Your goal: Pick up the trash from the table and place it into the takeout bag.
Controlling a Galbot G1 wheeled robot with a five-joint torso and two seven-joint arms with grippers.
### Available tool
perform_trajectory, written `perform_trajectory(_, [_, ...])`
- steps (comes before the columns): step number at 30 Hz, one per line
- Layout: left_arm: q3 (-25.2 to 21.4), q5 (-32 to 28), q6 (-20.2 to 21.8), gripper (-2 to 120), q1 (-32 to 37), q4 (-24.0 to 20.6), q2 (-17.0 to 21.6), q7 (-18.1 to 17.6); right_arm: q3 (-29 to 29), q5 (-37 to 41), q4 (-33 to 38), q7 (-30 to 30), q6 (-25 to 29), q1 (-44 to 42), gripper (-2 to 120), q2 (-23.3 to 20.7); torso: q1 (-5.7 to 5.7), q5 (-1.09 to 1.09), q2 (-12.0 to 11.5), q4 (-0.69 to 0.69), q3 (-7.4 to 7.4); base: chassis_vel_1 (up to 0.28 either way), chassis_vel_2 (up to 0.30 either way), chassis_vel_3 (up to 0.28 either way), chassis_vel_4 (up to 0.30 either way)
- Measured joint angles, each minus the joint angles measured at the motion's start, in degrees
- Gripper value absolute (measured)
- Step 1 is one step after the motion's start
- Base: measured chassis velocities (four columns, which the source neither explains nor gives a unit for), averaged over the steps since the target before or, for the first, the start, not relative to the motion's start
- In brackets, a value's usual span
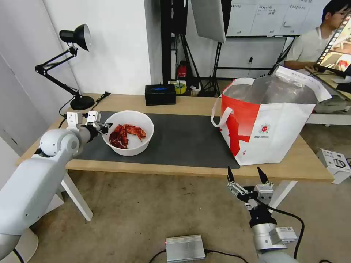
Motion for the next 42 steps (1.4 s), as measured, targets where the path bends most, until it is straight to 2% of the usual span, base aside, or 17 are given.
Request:
perform_trajectory(4, [-0.09,-2.94,0.91,0,0.15,-1.68,-0.02,-1.81,0.0,0.0,0.0,0.0,0.0,0.0,100,0.0,0.0,0.0,0.0,0.0,0.0,0.0,0.0,0.0,0.0])
perform_trajectory(7, [-0.09,-6.68,1.6,0,0.06,-2.79,0.06,-4.47,0.0,0.0,0.0,0.0,0.0,0.0,100,0.0,0.0,0.0,0.0,0.0,0.0,0.0,0.0,0.0,0.0])
perform_trajectory(18, [-0.26,-12.76,2.57,0,0.52,-5.66,1.21,-8.05,0.0,0.0,0.0,0.0,0.0,0.0,100,0.0,0.0,0.0,0.0,0.0,0.0,0.0,0.0,0.0,0.0])
perform_trajectory(27, [-0.48,-20.71,2.89,0,0.42,-11.66,2.5,-12.97,0.0,0.0,0.0,0.0,0.0,0.0,100,0.0,0.0,0.0,0.01,0.01,0.0,0.0,0.0,0.0,0.0])
perform_trajectory(33, [1.55,-24.73,2.88,0,-3.14,-15.19,1.03,-15.84,0.0,0.0,0.0,0.0,0.0,0.0,100,0.0,0.0,0.01,0.01,0.0,0.0,0.0,0.0,0.0,0.0])
perform_trajectory(42, [3.96,-26.76,2.88,0,-6.07,-16.81,-1.67,-16.87,0.0,0.0,0.0,0.0,0.0,0.0,100,0.0,0.0,0.01,0.01,0.0,0.0,0.0,0.0,0.0,0.0])
